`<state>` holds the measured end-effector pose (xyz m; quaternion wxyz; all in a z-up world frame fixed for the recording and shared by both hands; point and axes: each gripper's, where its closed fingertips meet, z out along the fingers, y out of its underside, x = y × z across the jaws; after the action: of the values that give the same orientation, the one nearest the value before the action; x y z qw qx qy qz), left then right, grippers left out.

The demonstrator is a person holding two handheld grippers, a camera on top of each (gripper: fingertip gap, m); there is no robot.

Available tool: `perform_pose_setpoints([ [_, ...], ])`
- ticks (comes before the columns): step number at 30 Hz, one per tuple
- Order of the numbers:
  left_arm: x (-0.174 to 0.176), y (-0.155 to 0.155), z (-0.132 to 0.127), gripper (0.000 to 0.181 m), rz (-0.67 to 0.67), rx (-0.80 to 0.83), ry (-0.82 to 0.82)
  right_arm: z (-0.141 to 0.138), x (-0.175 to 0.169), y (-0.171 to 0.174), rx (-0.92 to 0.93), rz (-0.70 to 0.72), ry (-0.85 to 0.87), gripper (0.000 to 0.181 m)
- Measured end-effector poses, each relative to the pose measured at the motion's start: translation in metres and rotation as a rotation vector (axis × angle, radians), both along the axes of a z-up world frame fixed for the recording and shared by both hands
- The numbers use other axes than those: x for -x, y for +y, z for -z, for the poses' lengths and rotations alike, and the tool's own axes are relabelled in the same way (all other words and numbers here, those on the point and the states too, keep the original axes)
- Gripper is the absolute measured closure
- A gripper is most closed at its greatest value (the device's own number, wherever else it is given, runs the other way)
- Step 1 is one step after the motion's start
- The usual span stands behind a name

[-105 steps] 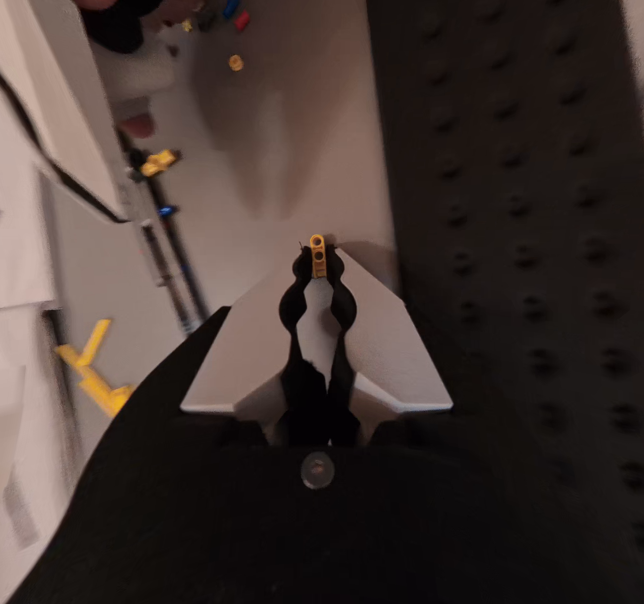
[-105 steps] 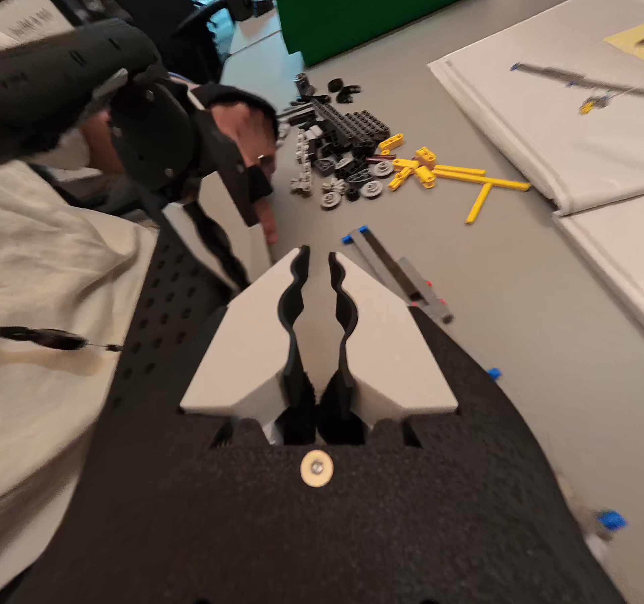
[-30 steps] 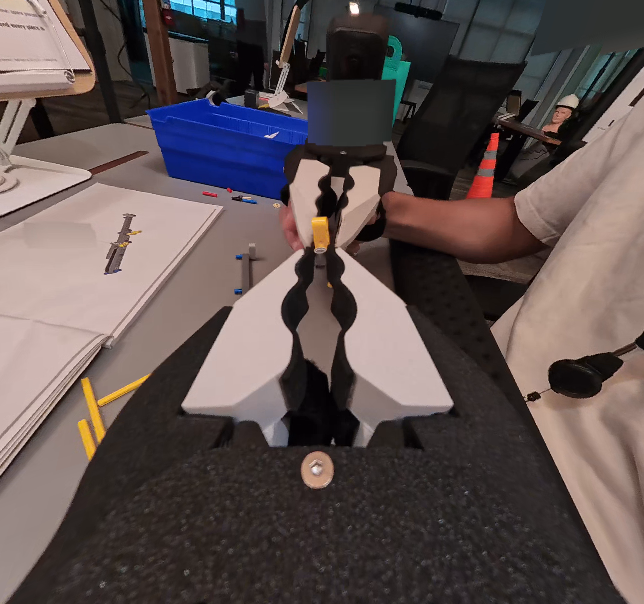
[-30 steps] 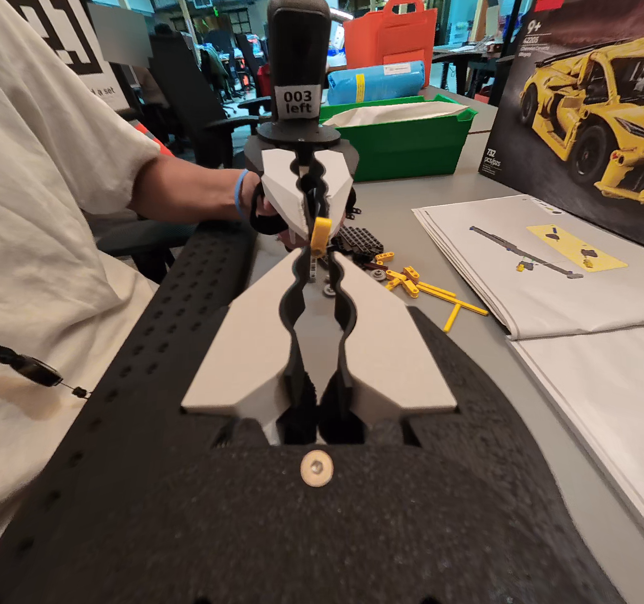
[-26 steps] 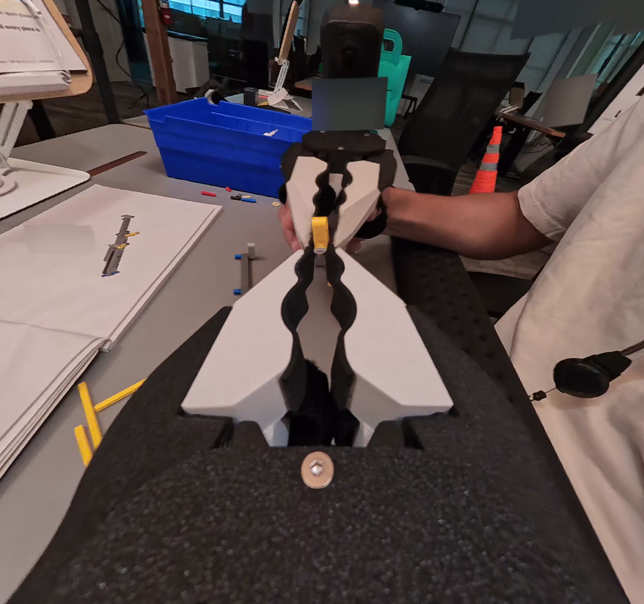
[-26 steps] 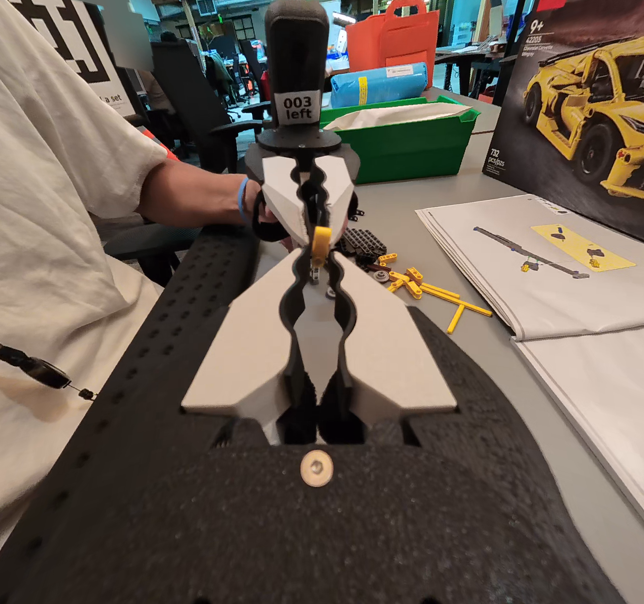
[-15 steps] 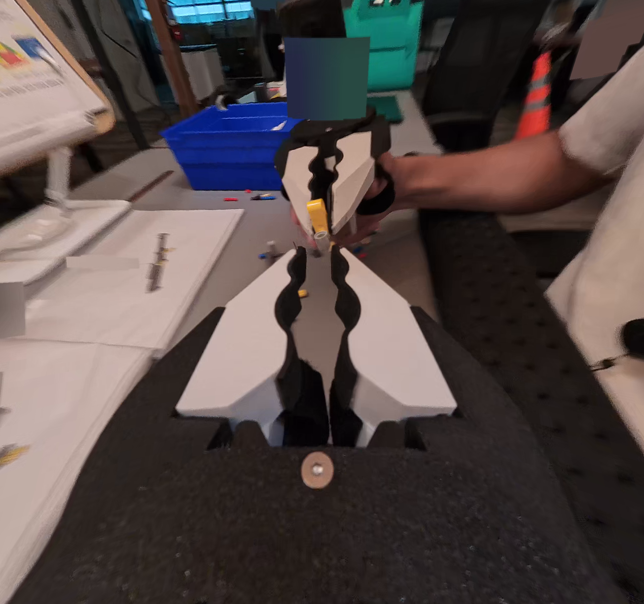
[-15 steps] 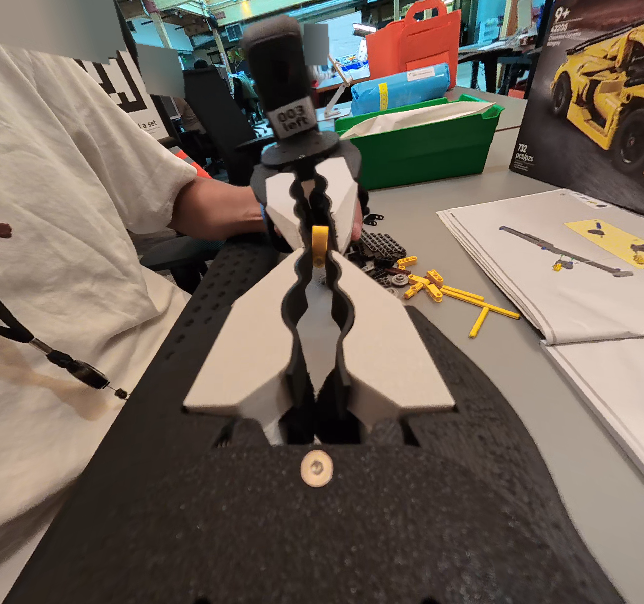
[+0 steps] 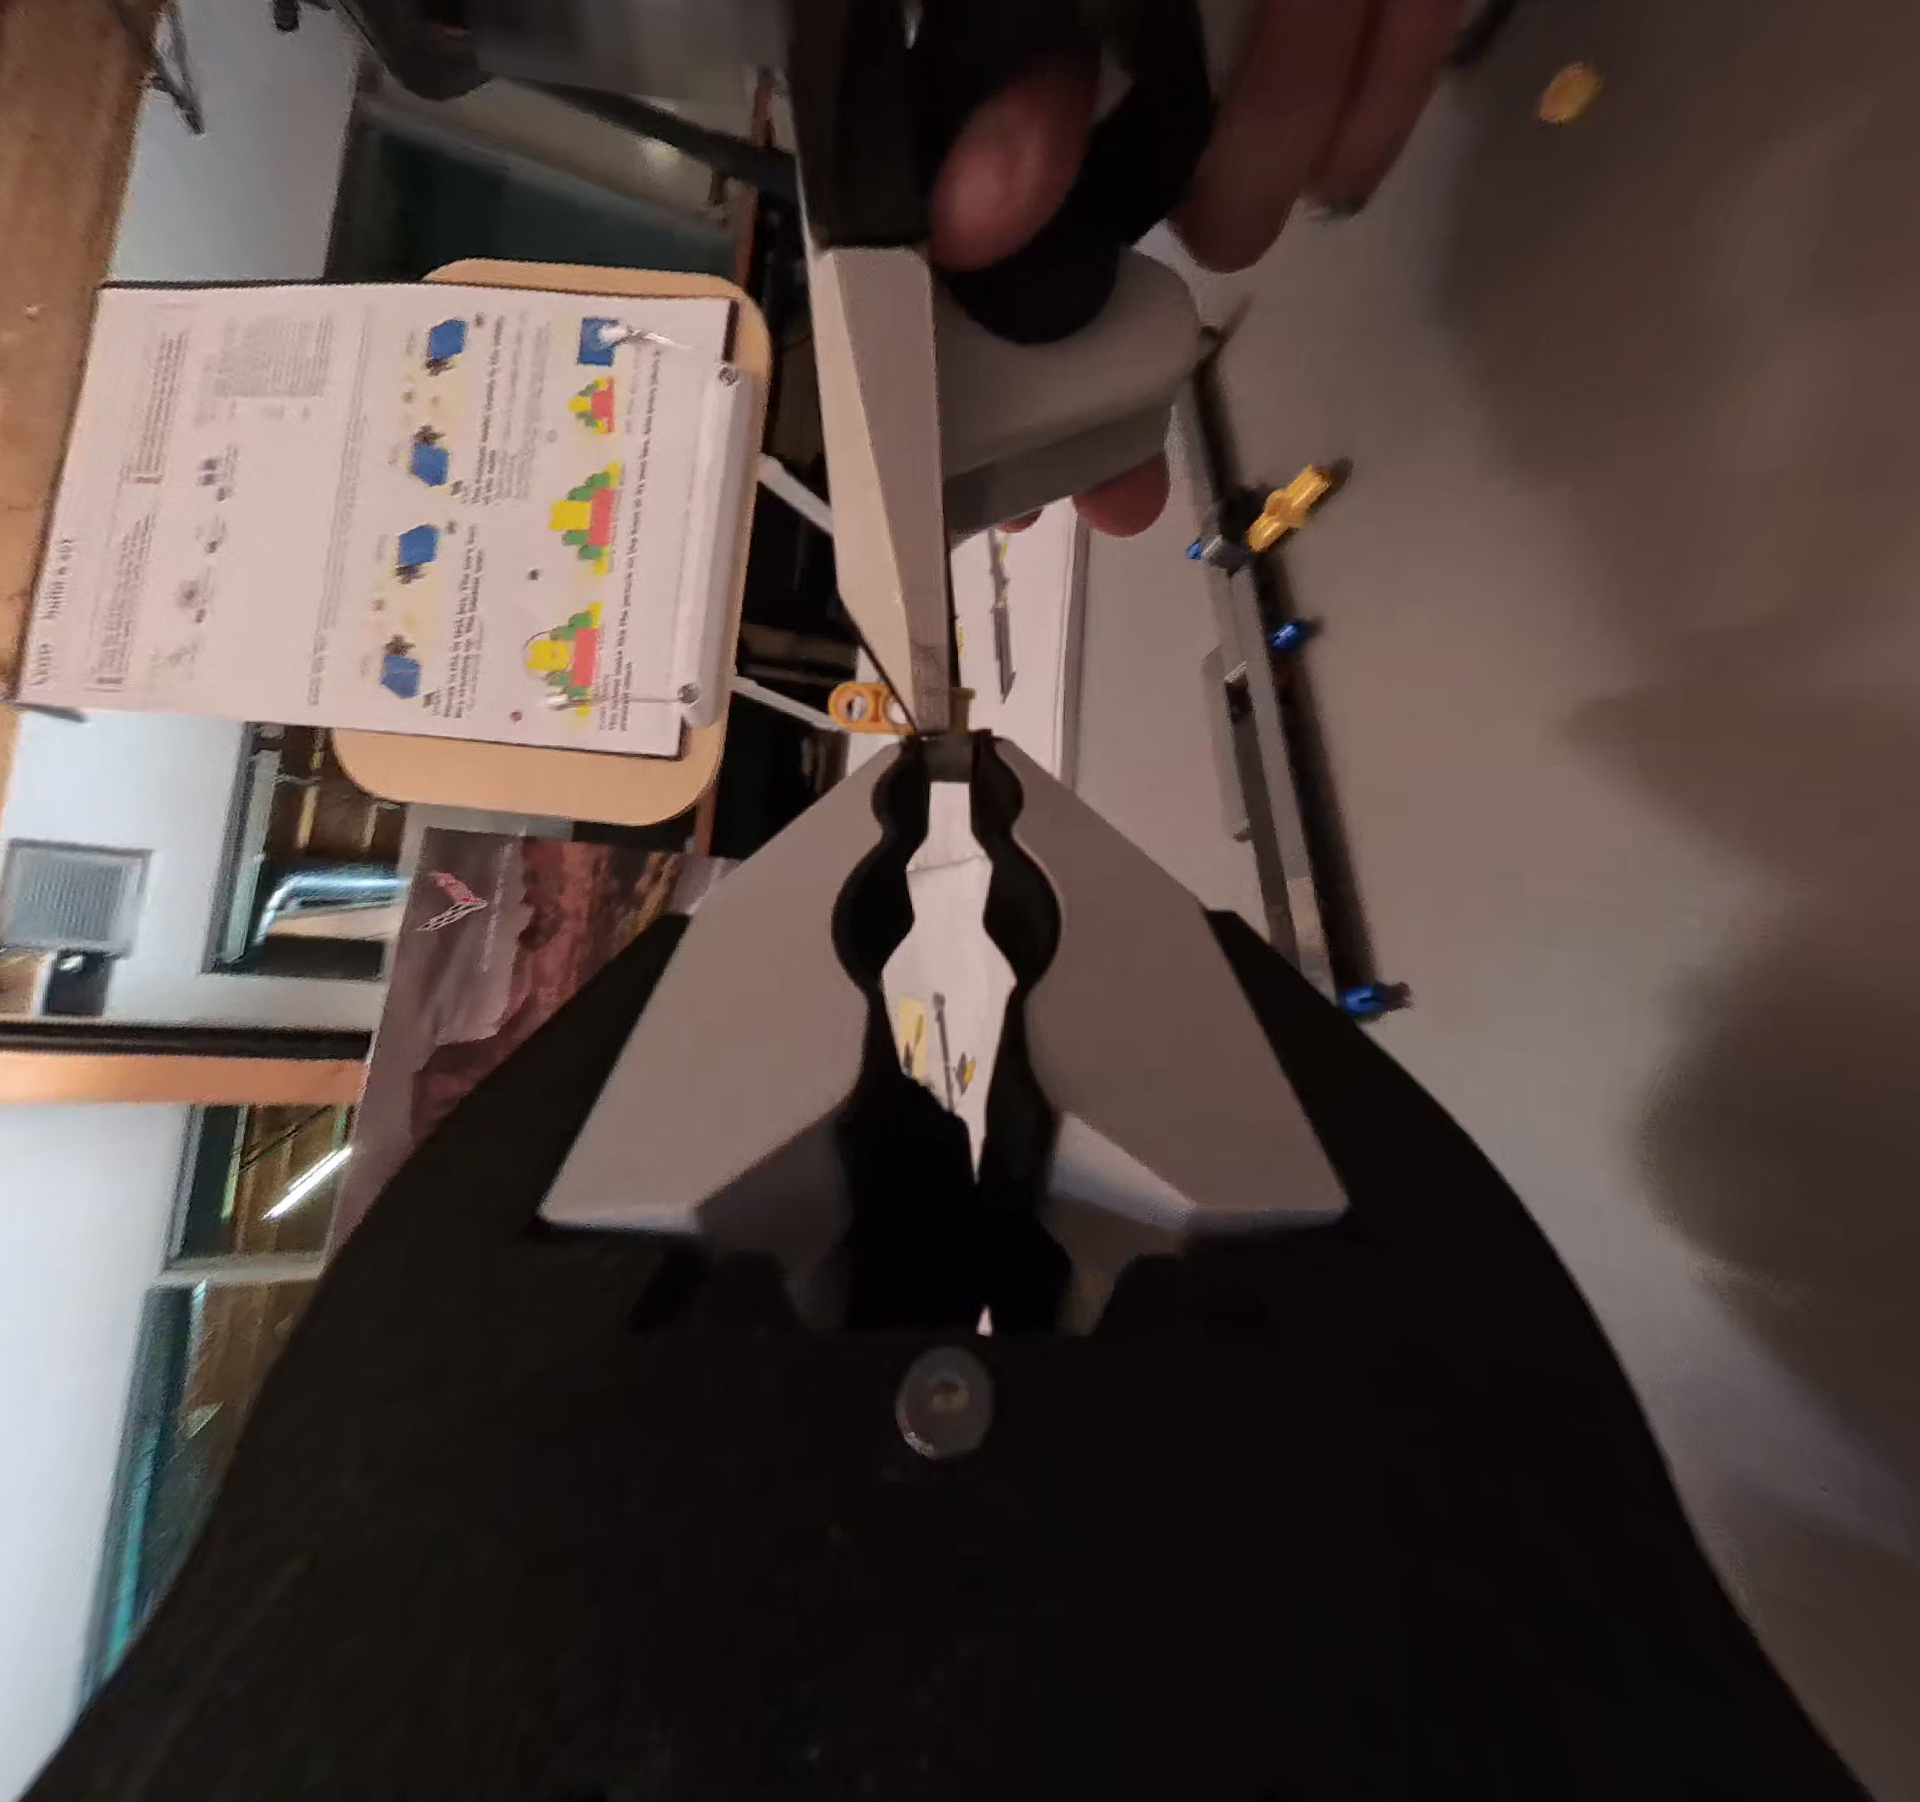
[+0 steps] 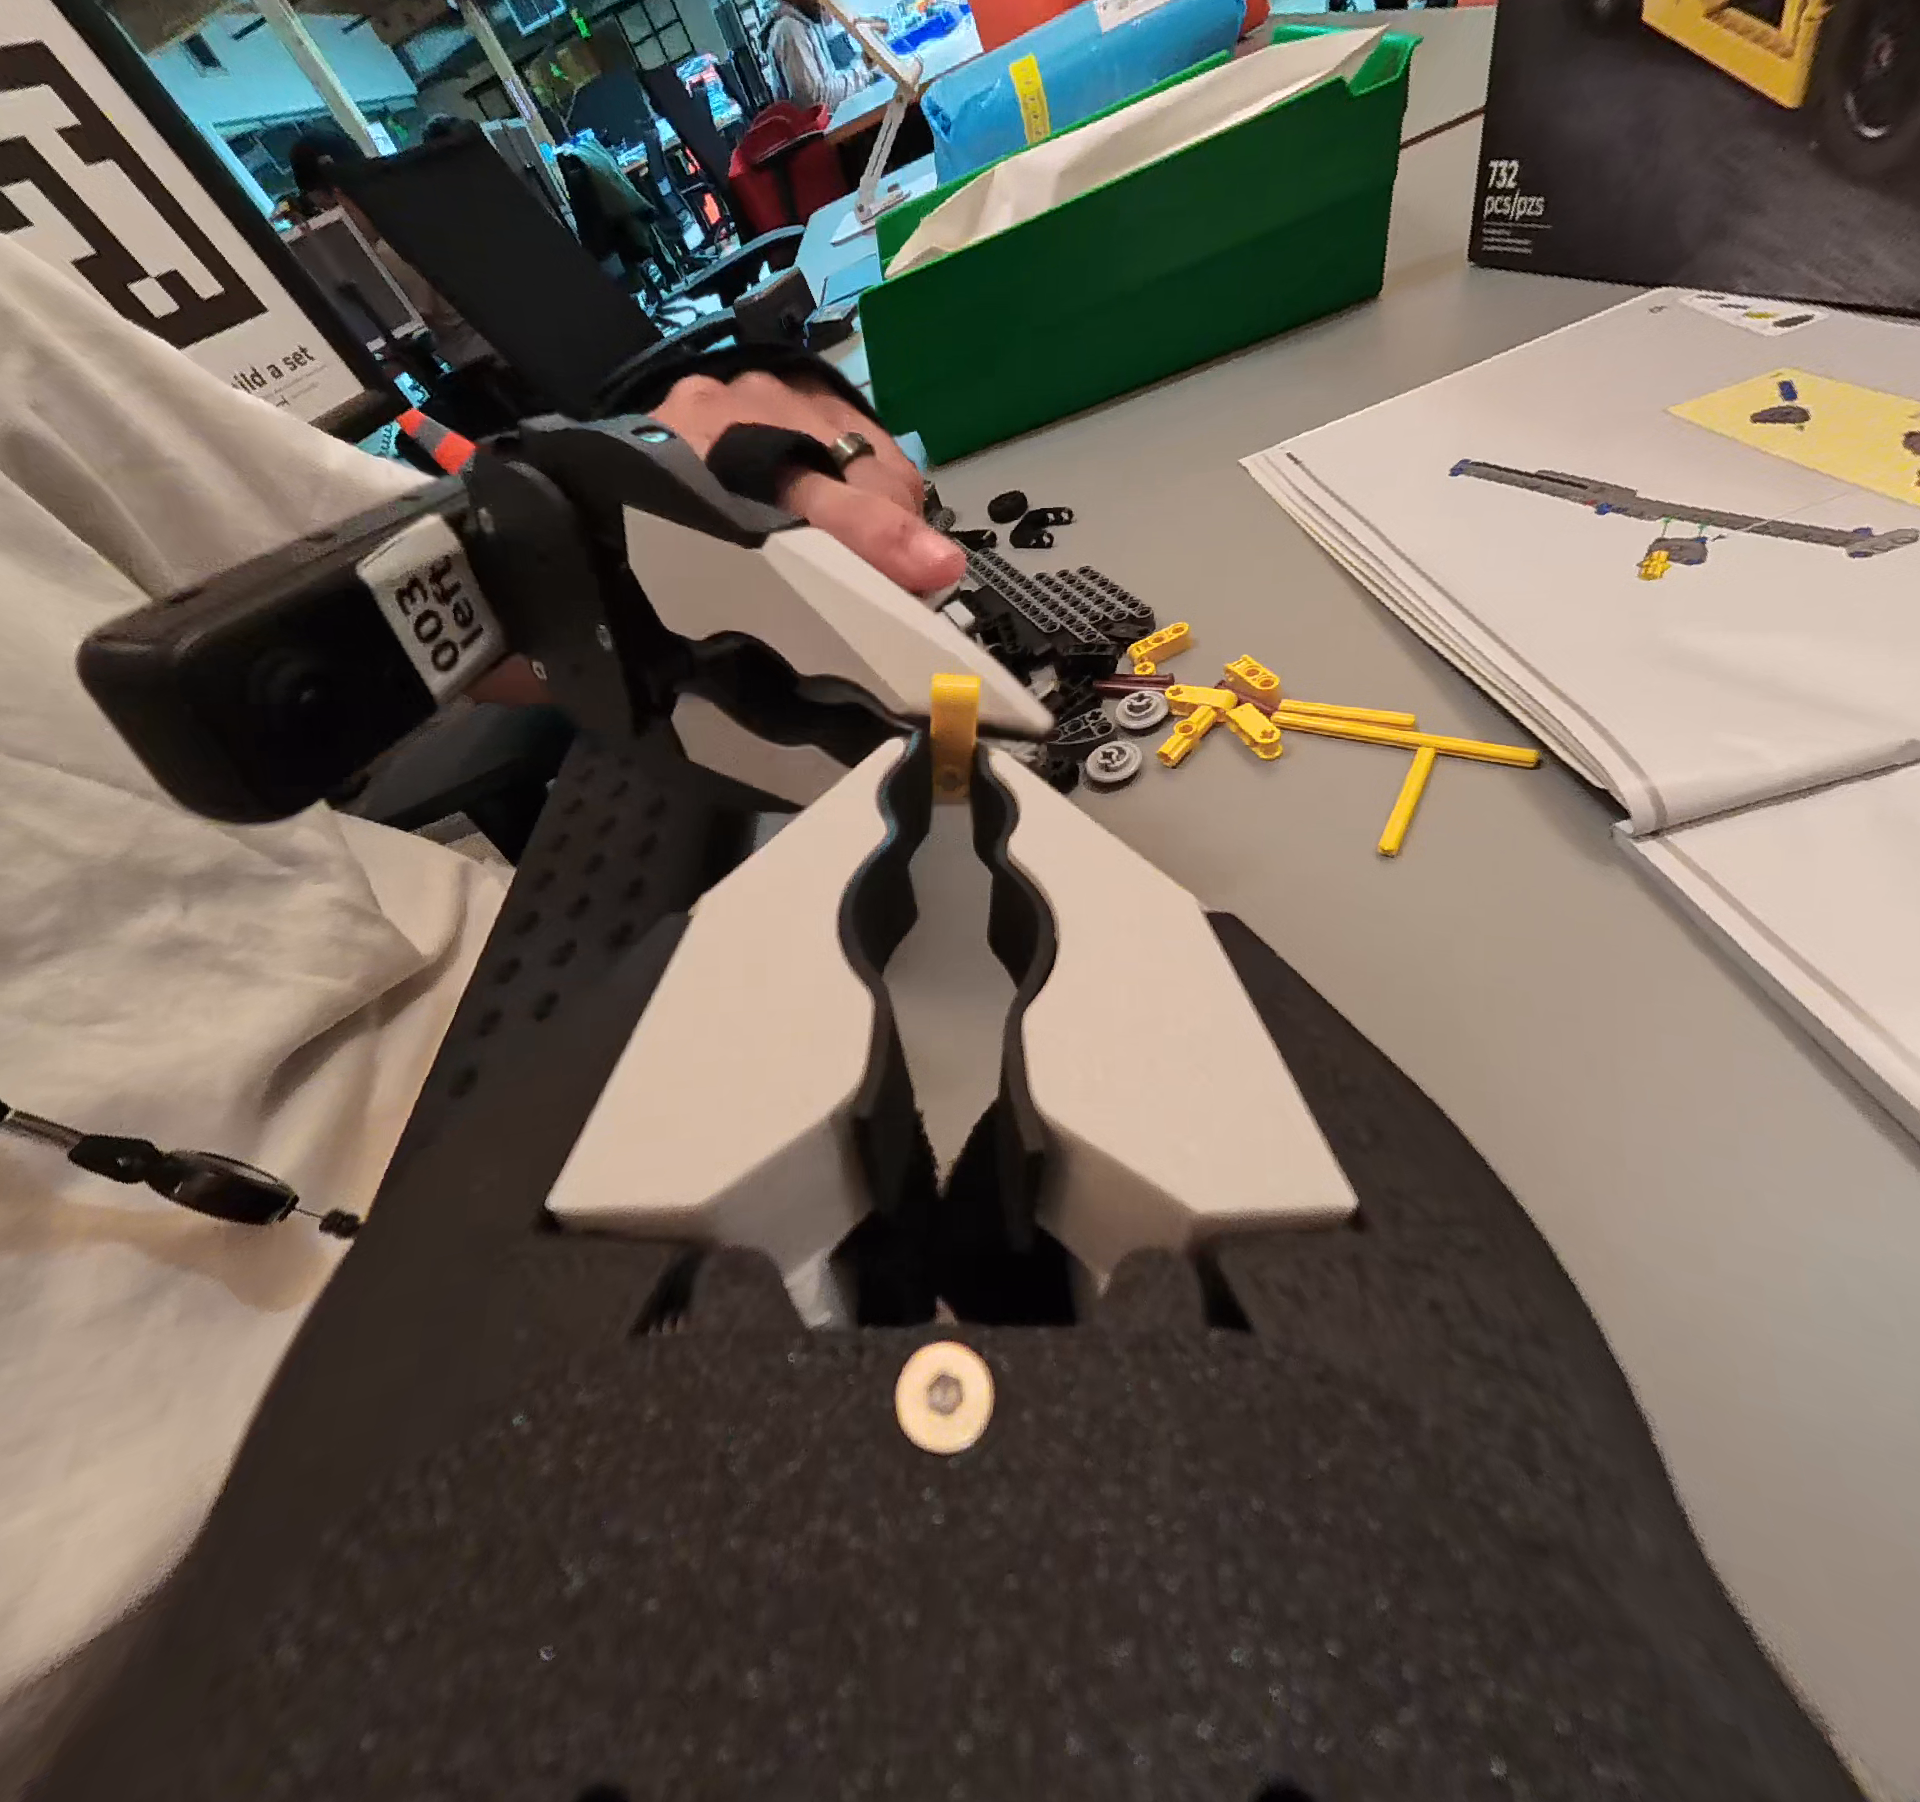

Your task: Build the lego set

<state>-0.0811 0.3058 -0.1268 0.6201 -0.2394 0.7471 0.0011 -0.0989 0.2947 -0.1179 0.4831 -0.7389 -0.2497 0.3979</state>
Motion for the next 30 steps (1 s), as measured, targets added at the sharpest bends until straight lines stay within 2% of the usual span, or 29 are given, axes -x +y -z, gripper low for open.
perform_pose_setpoints([
  [6, -0.003, 0.012, 0.001, 0.176, -0.116, -0.078, -0.010, 0.003, -0.003, 0.008, 0.040, 0.068, 0.011, 0.175],
  [14, -0.003, 0.010, 0.003, 0.176, -0.060, -0.039, -0.021, 0.003, -0.004, 0.004, 0.150, 0.013, 0.123, 0.175],
  [24, 0.004, 0.006, 0.000, 0.176, -0.031, -0.040, -0.040, 0.002, 0.000, -0.002, 0.164, -0.030, 0.138, 0.175],
  [26, 0.013, 0.029, -0.005, 0.176, -0.111, -0.056, -0.061, 0.001, -0.020, 0.003, 0.169, 0.030, 0.150, 0.175],
  [28, 0.025, 0.048, -0.007, 0.176, -0.139, 0.030, -0.077, -0.008, -0.041, 0.004, 0.153, 0.067, 0.199, 0.176],
  [30, 0.023, 0.048, -0.011, 0.176, -0.139, 0.055, -0.093, -0.006, -0.033, 0.004, 0.131, 0.053, 0.140, 0.175],
])
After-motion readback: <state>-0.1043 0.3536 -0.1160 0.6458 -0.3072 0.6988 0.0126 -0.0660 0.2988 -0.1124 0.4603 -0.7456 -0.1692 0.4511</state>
